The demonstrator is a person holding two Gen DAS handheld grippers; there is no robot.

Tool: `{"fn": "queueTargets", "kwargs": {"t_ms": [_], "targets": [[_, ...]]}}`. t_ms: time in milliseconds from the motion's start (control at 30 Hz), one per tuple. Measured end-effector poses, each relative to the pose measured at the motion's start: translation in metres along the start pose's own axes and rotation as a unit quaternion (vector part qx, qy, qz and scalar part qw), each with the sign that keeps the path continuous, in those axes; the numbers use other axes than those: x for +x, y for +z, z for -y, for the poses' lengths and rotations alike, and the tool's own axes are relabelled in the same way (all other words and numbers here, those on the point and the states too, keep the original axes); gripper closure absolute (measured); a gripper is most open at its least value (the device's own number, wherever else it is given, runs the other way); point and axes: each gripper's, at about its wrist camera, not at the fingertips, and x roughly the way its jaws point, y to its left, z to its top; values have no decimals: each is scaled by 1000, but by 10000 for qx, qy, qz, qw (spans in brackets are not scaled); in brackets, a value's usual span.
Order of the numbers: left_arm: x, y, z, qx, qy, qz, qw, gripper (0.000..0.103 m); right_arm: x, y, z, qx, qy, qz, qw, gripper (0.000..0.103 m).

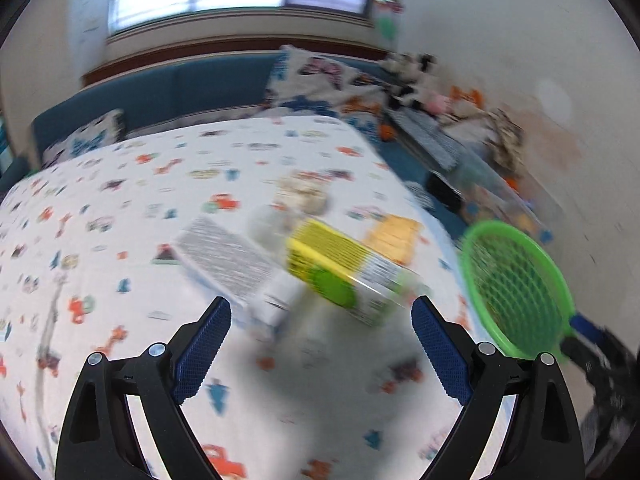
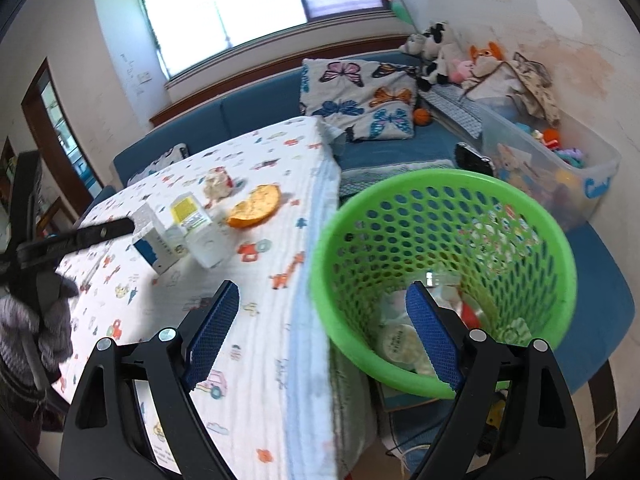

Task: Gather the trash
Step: 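Return both tools to the table and grasp the white milk carton with the left tool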

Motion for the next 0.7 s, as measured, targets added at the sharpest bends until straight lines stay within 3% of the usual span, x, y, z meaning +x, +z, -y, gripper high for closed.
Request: {"fn": "queueTargets", "kwargs": {"t_ms": [200, 333, 700], "targets": [[23, 21, -44, -833, 514, -191, 9950, 14, 11, 3, -16, -193, 151, -99, 9997, 18], [40, 28, -63, -1289, 568, -403, 9892, 14, 17, 5, -18, -224, 218, -143, 9994, 18], [76, 35, -78, -1767, 815, -734, 9781, 14, 35, 11, -22, -278, 349, -266, 9987, 18]]}}
